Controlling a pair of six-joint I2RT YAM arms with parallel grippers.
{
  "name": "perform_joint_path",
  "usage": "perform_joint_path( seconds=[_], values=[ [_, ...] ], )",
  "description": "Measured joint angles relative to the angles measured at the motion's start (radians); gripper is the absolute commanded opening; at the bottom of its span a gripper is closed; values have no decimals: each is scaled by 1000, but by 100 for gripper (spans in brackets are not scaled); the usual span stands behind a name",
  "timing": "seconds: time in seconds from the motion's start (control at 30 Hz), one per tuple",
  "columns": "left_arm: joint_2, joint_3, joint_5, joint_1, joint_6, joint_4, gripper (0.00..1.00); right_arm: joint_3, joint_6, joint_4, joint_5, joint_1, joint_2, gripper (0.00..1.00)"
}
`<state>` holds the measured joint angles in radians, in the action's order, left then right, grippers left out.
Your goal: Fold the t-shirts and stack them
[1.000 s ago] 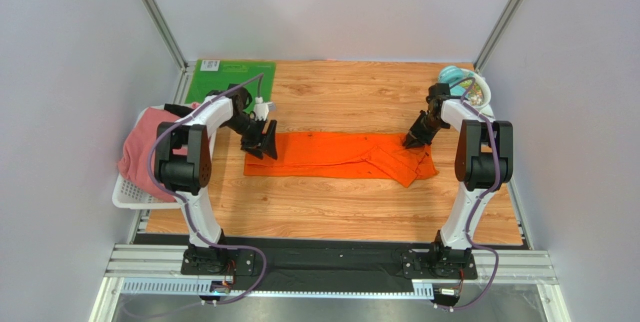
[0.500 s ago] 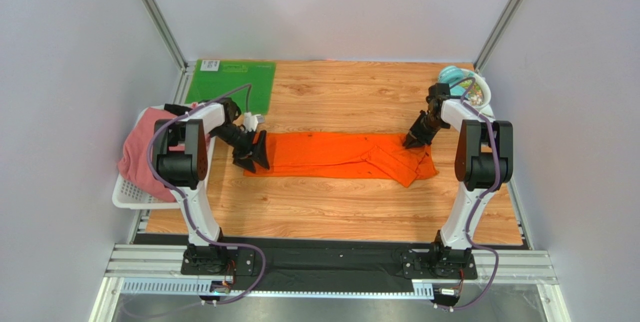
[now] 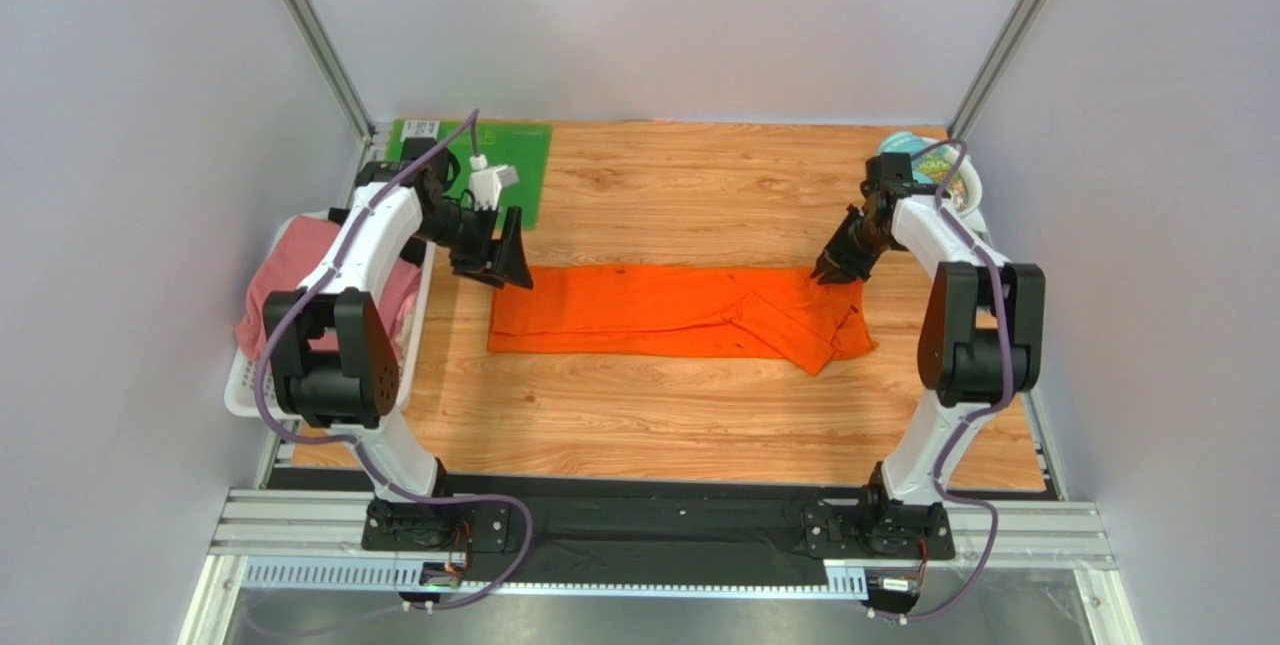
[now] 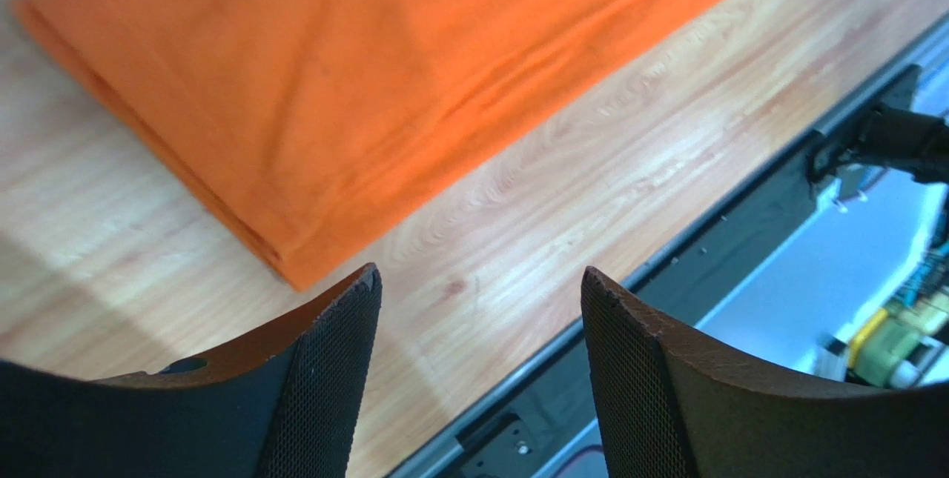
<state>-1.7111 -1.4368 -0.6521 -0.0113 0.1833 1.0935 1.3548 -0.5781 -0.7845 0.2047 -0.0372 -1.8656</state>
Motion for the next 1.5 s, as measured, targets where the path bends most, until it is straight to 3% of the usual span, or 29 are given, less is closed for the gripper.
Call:
perform_joint_path(
  seconds=[0.27,0.47,0.63,0.9,1.23,1.5],
  values=[
    [-200,-52,127,-90,-21,-89,71,-129,-1,24,43,60,208,24],
    [-266,-55,210,-183,-22,-133,70,-213,0,35,76,183,135,24],
    [-266,-36,268,-182,-20,-184,70,-206,6,51,89,281,62,24],
    [-266,36,314,-174,-16,-216,70,-147,27,40,71,303,13,24],
    [-254,51,325,-175,-11,-232,69,73,64,7,40,277,-29,24],
    [-239,72,332,-176,-8,-249,69,90,79,-10,32,262,-97,24]
  ],
)
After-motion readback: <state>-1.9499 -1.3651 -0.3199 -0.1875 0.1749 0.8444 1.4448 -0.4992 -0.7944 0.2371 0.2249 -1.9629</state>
